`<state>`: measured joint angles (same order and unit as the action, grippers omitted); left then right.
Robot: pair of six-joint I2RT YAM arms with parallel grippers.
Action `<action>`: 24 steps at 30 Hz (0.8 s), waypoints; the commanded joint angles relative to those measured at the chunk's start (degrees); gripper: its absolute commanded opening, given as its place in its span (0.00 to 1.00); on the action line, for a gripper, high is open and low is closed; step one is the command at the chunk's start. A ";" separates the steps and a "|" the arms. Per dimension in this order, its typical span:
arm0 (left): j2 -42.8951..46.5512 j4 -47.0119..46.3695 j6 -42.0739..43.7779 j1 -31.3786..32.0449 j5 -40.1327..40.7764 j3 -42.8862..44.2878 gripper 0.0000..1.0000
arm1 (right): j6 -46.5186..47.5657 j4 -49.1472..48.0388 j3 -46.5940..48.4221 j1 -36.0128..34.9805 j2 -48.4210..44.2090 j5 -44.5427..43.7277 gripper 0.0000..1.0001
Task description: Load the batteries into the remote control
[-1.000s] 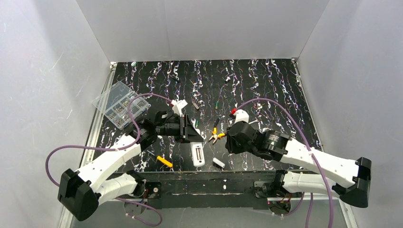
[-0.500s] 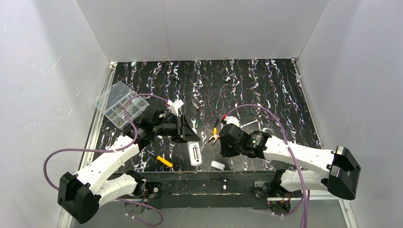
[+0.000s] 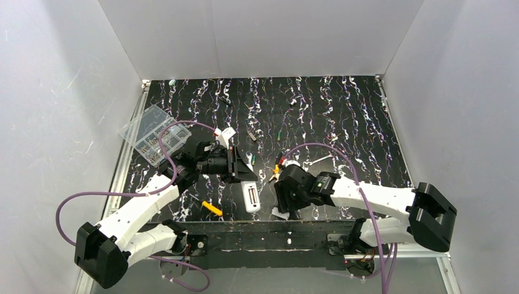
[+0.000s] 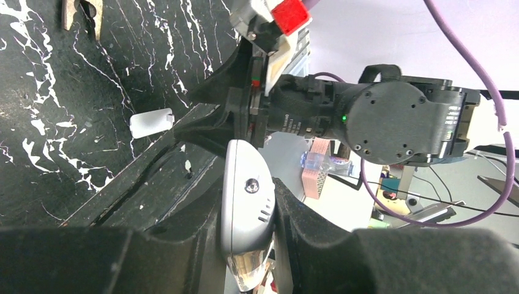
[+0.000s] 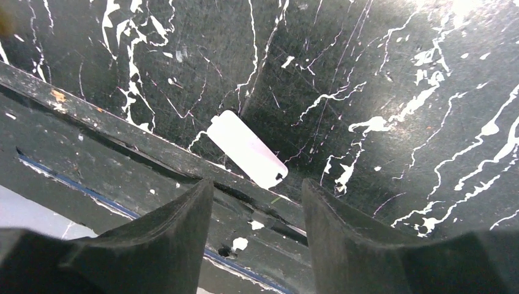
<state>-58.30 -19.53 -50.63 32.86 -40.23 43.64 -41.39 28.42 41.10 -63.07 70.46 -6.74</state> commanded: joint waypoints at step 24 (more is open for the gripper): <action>0.38 -1.33 -0.76 -0.34 -1.79 -0.24 0.00 | 5.53 -2.67 4.04 -3.73 12.61 2.00 0.52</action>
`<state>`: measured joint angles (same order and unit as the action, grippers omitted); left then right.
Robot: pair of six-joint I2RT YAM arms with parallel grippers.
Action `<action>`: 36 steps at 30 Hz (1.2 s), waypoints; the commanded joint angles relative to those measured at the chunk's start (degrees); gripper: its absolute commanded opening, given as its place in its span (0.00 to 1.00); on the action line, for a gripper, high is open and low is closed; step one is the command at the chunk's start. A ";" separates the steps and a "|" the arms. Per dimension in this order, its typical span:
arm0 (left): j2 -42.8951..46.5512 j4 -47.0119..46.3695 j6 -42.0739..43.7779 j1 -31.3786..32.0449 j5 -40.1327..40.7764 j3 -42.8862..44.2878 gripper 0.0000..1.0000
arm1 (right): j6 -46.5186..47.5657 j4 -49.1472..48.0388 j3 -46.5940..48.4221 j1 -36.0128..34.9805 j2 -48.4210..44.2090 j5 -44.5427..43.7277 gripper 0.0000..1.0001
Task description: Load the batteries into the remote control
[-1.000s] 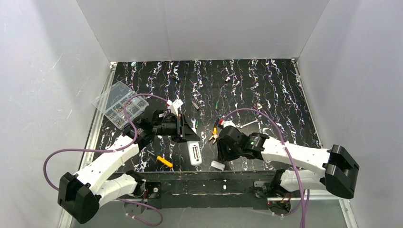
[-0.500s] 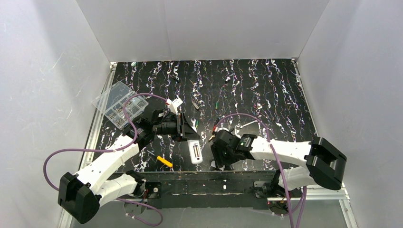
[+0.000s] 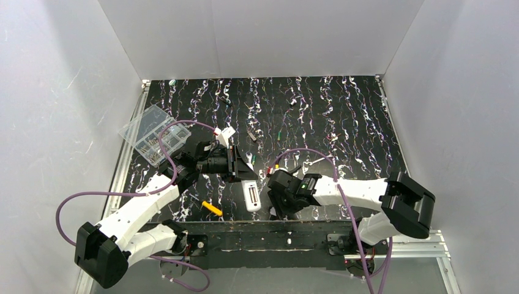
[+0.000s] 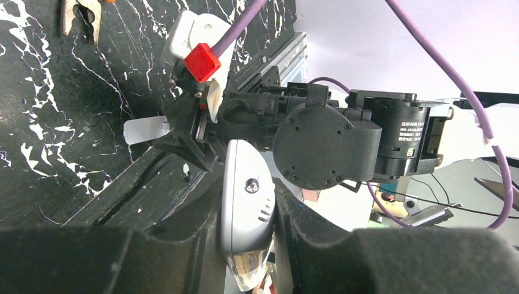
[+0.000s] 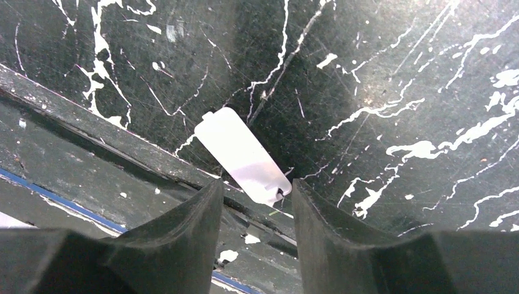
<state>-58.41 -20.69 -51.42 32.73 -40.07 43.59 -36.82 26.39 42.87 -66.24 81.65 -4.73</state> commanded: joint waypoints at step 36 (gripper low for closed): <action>-0.78 -0.87 -0.40 -0.22 -2.27 0.36 0.00 | -1.49 2.54 3.13 -0.74 -2.80 -1.14 0.39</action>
<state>-59.44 -20.75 -51.59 32.73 -39.90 43.55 -38.54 29.71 46.06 -66.92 79.57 -9.89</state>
